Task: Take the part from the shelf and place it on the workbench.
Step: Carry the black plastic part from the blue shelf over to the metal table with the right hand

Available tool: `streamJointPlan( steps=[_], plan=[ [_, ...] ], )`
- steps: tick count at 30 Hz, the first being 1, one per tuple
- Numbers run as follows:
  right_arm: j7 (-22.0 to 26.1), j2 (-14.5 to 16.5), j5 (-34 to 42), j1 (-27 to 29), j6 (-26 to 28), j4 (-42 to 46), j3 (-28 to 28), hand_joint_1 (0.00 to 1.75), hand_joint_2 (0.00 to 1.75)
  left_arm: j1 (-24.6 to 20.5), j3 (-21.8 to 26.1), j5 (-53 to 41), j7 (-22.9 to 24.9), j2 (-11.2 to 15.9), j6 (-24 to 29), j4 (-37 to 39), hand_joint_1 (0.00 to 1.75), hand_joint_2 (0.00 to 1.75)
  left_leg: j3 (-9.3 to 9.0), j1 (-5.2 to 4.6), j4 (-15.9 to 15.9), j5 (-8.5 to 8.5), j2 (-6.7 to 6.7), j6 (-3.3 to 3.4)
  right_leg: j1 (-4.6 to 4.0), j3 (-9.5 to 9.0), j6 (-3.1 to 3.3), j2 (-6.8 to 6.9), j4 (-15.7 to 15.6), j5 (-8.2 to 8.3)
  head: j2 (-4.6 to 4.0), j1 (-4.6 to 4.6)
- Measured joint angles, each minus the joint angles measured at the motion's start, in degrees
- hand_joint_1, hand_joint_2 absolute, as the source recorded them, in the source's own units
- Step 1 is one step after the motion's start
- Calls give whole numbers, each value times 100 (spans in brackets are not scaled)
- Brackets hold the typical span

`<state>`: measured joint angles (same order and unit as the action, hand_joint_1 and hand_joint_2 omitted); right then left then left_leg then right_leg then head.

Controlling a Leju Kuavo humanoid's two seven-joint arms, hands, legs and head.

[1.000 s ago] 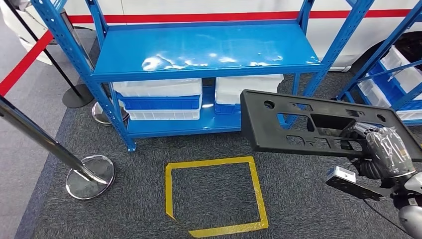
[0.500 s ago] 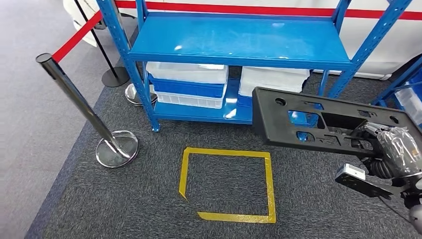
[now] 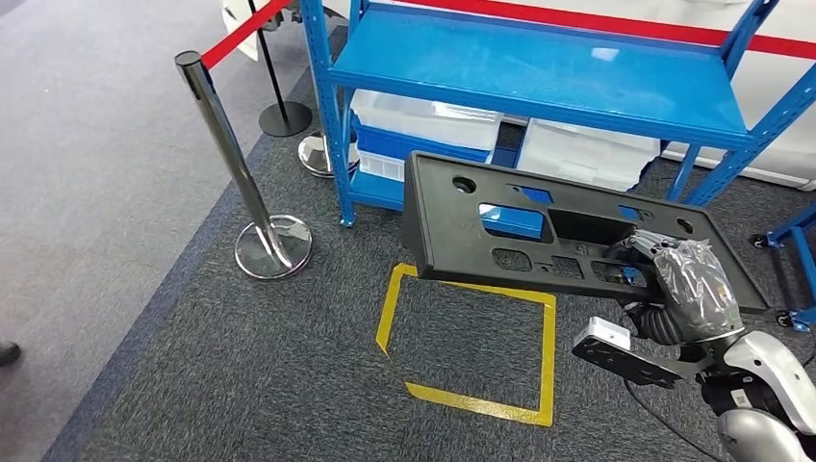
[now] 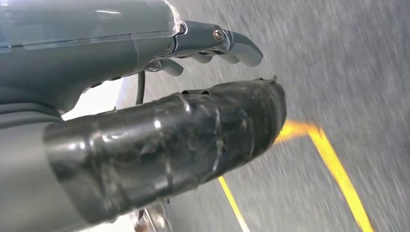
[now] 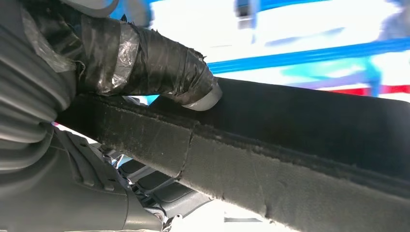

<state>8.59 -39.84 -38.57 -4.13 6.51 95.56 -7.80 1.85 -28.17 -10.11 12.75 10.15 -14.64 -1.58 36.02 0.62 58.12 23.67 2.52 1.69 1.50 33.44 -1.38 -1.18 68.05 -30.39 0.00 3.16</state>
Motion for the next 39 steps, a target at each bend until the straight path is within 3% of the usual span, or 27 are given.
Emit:
streamJointPlan(
  steps=[2, 3, 5, 6, 7, 8, 10, 11, 12, 13, 15, 17, 18, 20, 21, 22, 23, 25, 26, 27, 29, 31, 33, 34, 36, 37, 39],
  plan=[
    [-9, -99, 192, 50, 135, 192, 0, 175, 175, 12, 7, 64, 38, -88, 9, 32, 0, 0, 127, 3, 66, -97, 157, -62, 4, -465, 37, -248, -701, -36, 1, 1],
    [-1, -150, 255, 91, 182, 270, 14, 175, 175, 25, 10, 85, 49, -112, 12, 49, 0, 0, 163, 6, 67, -151, 230, -98, -5, -566, 56, -309, -889, -98, 1, 1],
    [29, -217, 333, 180, 219, 389, 41, 175, 175, 69, 22, 111, 54, -137, 18, 98, 0, 0, 219, 8, 24, -284, 380, -181, -16, -541, 113, -193, -940, -51, 1, 1],
    [47, -240, 359, 209, 217, 441, 52, 175, 175, 83, 35, 122, 51, -152, 17, 124, 0, 0, 266, 3, 36, -271, 374, -214, -6, -491, 158, -112, -956, 0, 1, 5],
    [61, -261, 377, 242, 213, 494, 71, 175, 175, 91, 49, 139, 47, -166, 16, 146, 0, 0, 333, -4, 128, -143, 292, -242, 6, -422, 212, -30, -962, 64, 1, 14],
    [70, -280, 393, 282, 208, 546, 95, 175, 175, 92, 63, 159, 43, -182, 14, 163, 0, 0, 408, -4, 319, 99, 158, -264, 16, -344, 260, 53, -973, 131, 0, 21],
    [75, -314, 409, 362, 199, 647, 154, 175, 175, 79, 90, 212, 37, -220, 10, 166, 0, 0, 563, 13, 991, 720, -122, -300, -11, -195, 306, 204, -966, 252, 0, 34],
    [76, -321, 412, 396, 196, 686, 172, 175, 175, 73, 99, 234, 37, -245, 9, 166, 0, 0, 599, 26, 1342, 886, -180, -318, -24, -110, 308, 284, -952, 307, 0, 33],
    [77, -324, 414, 421, 193, 719, 181, 175, 175, 65, 106, 255, 36, -271, 8, 167, 0, 0, 580, 35, 1594, 898, -208, -333, -33, -27, 302, 364, -933, 361, 0, 33],
    [78, -324, 415, 438, 187, 744, 184, 175, 175, 60, 110, 270, 38, -297, 7, 167, 0, 0, 484, 41, 1689, 782, -223, -343, -38, 59, 293, 443, -906, 412, 0, 33],
    [78, -325, 416, 449, 162, 780, 187, 175, 175, 57, 113, 290, 56, -337, -6, 167, 0, 0, 13, 41, 1291, 470, -312, -335, -43, 211, 259, 583, -839, 498, 0, 34],
    [79, -331, 412, 433, 128, 814, 190, 175, 175, 50, 114, 299, 87, -356, -30, 167, 0, 0, -587, -1, 481, 535, -509, -286, -59, 316, 200, 703, -774, 565, 1, 33],
    [81, -333, 406, 415, 106, 827, 188, 175, 175, 46, 114, 304, 101, -364, -42, 167, 0, 0, -760, -29, 179, 632, -575, -246, -67, 336, 162, 766, -760, 603, 1, 31],
    [86, -335, 395, 377, 70, 838, 180, 175, 175, 47, 117, 312, 119, -375, -54, 167, 0, 0, -783, -68, -23, 681, -522, -143, -65, 341, 82, 895, -783, 693, 1, 28],
    [87, -335, 390, 359, 57, 840, 170, 175, 175, 52, 119, 313, 128, -387, -60, 170, 0, 0, -729, -64, -36, 617, -469, -96, -54, 351, 40, 876, -776, 690, 1, 28],
    [88, -335, 388, 348, 53, 841, 159, 175, 175, 56, 121, 313, 134, -399, -63, 172, 0, 0, -681, -57, -51, 548, -417, -48, -39, 382, 4, 765, -718, 590, 1, 28],
    [88, -336, 387, 340, 51, 841, 150, 175, 175, 60, 122, 312, 139, -410, -67, 176, 0, 0, -619, -46, -70, 468, -372, 4, -29, 434, -24, 595, -564, 380, 0, 27],
    [85, -336, 383, 331, 50, 841, 139, 175, 175, 53, 124, 312, 143, -428, -70, 179, 0, 0, -461, -53, -73, 318, -284, 74, -28, 572, -42, 244, -1, -205, 0, 26],
    [81, -335, 380, 330, 49, 840, 137, 175, 175, 46, 125, 316, 143, -434, -70, 180, 0, 0, -365, -66, -65, 246, -229, 95, -34, 619, -37, 173, 316, -413, 0, 26],
    [77, -335, 376, 328, 46, 840, 129, 175, 175, 38, 126, 322, 142, -442, -70, 180, 0, 0, -262, -81, -51, 174, -162, 101, -39, 617, -26, 144, 544, -480, 0, 27],
    [68, -335, 370, 318, 38, 839, 107, 175, 175, 29, 127, 336, 140, -456, -69, 180, 0, 0, -52, -101, -3, 43, -11, 96, -60, 387, 21, 112, 531, -267, 0, 28],
    [63, -337, 363, 290, 33, 840, 93, 175, 175, 30, 127, 354, 133, -474, -60, 180, 0, 0, 122, -110, 44, -74, 133, 71, -91, -138, 110, -65, -120, -41, 1, 28],
    [60, -347, 358, 269, 40, 847, 98, 175, 175, 33, 128, 387, 103, -494, -40, 181, 0, 0, 211, -118, 50, -201, 264, 29, -105, -568, 177, -265, -801, -84, 1, 28],
    [59, -353, 357, 257, 45, 852, 101, 175, 175, 41, 128, 405, 82, -503, -33, 184, 0, 0, 233, -115, 25, -270, 334, 0, -114, -655, 197, -291, -975, -134, 2, 27],
    [60, -357, 356, 244, 51, 861, 97, 175, 175, 64, 130, 431, 50, -501, -27, 202, 0, 0, 270, -111, -21, -384, 448, -54, -102, -634, 220, -140, -1058, -48, 2, 25],
    [60, -356, 356, 235, 51, 866, 91, 175, 175, 69, 131, 442, 35, -503, -27, 214, 0, 0, 323, -116, 21, -328, 392, -84, -82, -596, 249, -58, -1095, 1, 2, 32],
    [59, -356, 363, 229, 51, 880, 85, 175, 175, 77, 131, 471, -43, -506, -6, 232, 0, 0, 492, -106, 412, 96, 104, -148, -43, -490, 311, 103, -1150, 110, 1, 52]
  ],
)
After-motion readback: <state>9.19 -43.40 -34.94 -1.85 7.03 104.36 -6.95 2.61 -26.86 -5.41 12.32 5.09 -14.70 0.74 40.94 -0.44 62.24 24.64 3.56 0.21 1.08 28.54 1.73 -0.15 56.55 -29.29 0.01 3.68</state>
